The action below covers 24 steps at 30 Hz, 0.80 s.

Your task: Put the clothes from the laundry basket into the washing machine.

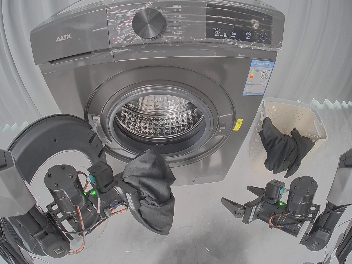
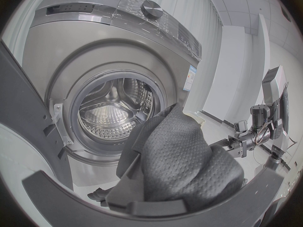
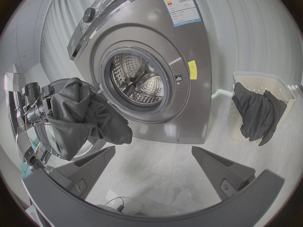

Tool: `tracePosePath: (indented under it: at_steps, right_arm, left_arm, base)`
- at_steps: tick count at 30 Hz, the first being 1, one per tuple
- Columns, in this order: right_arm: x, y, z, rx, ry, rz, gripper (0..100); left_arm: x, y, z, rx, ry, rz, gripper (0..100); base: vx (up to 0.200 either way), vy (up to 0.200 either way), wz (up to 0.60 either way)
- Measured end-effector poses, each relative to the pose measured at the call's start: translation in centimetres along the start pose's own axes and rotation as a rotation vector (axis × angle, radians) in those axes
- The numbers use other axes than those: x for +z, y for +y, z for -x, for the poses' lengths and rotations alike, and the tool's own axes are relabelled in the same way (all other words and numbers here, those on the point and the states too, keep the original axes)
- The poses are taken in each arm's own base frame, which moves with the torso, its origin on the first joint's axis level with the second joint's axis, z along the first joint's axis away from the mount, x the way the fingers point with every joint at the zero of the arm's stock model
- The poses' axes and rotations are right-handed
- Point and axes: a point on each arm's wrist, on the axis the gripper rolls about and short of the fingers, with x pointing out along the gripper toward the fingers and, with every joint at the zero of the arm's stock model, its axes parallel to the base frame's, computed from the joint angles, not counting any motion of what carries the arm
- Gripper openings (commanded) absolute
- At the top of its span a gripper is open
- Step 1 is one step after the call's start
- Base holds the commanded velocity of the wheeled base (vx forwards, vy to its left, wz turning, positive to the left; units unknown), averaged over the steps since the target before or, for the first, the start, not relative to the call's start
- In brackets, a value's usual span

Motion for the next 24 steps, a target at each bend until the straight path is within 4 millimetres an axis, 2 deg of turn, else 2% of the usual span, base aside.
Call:
tracePosePath:
  at_steps: [6,19,24]
  right_arm:
    - [-0.1,0.1,0.0,0.002,0.002,0.001,100]
    - [-0.3,0.8,0.1,0.028,0.01,0.01,100]
    - [-0.3,1.0,0.1,0.038,0.008,0.012,100]
  left_arm:
    - [-0.1,0.0,-0.1,0.001,0.004,0.0,0]
    - [-0.1,-1.7,-0.1,-0.063,0.003,0.005,0]
    - [0.5,-2.1,-1.8,-0.077,-0.046,0.014,0]
  base:
    - [0.033,0.0,0.0]
    - [0.0,0.0,0.0]
    - [0.0,0.0,0.0]
